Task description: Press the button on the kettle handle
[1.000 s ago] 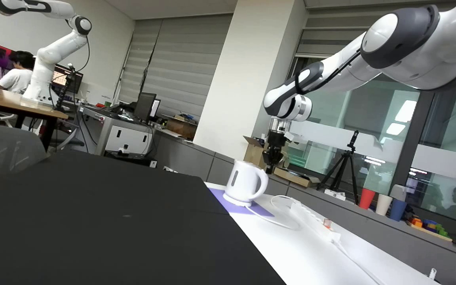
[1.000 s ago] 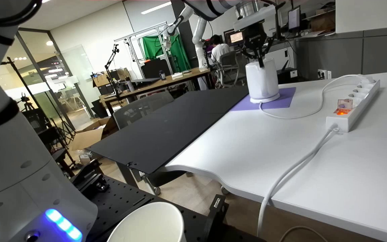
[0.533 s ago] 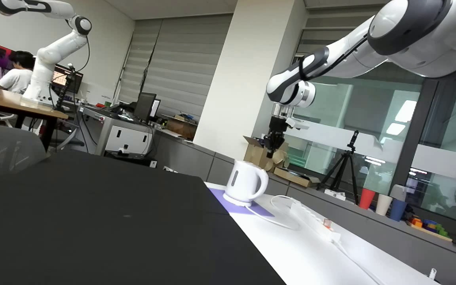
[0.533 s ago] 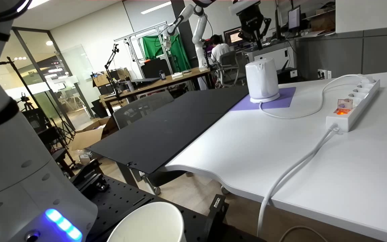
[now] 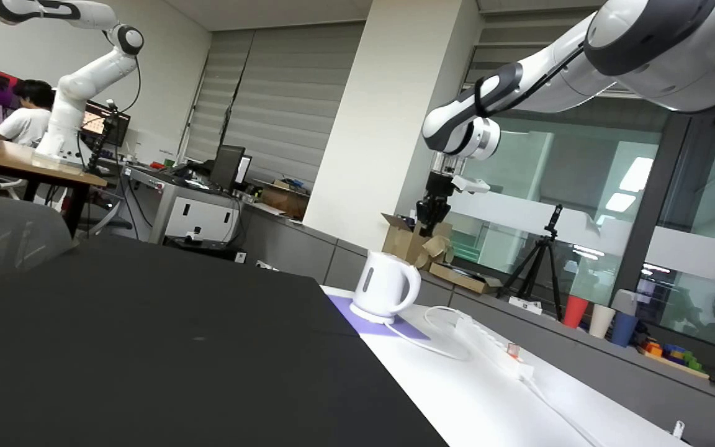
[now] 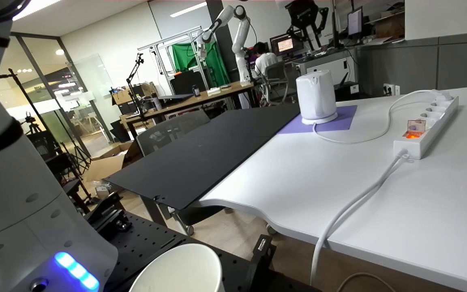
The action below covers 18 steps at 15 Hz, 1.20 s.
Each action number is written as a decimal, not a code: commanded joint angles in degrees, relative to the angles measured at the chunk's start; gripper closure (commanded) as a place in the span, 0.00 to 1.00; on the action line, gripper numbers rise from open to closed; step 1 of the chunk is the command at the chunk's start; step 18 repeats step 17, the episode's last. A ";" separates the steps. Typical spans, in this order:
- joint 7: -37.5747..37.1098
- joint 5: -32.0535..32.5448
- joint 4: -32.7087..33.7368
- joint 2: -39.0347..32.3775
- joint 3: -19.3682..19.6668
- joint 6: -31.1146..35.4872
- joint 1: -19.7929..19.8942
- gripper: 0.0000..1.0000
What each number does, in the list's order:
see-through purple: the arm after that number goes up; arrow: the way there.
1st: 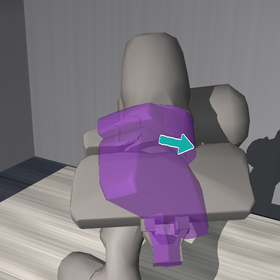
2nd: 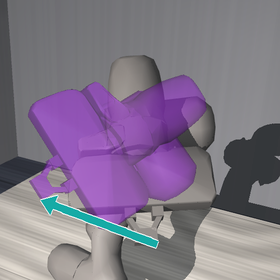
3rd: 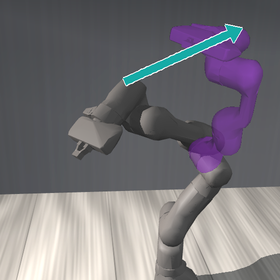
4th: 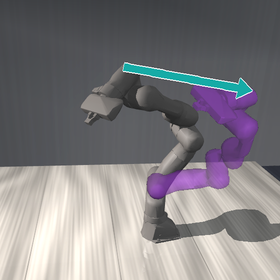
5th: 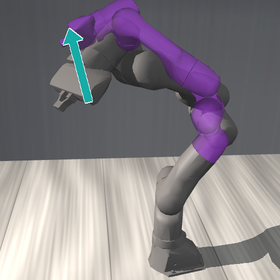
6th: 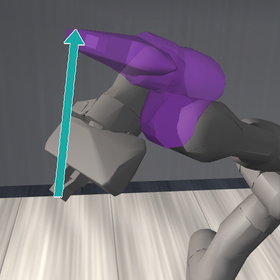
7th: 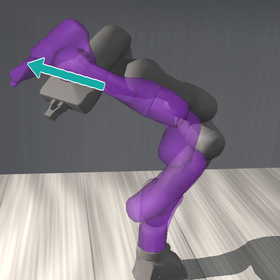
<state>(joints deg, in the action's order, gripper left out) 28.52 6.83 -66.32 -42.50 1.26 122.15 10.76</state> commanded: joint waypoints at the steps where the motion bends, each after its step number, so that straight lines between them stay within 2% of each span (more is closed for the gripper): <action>1: -1.92 0.80 -2.80 2.22 0.57 0.86 -0.51 0.46; 8: -2.38 0.74 -2.90 1.86 0.52 0.73 -0.84 0.02; 13: -3.91 0.57 -2.89 1.81 0.72 0.73 -1.13 0.00; 14: -1.29 0.10 -0.69 -0.04 -0.12 0.35 -0.35 0.00; 18: -1.17 0.07 -0.70 -0.26 -0.17 0.35 -0.34 0.00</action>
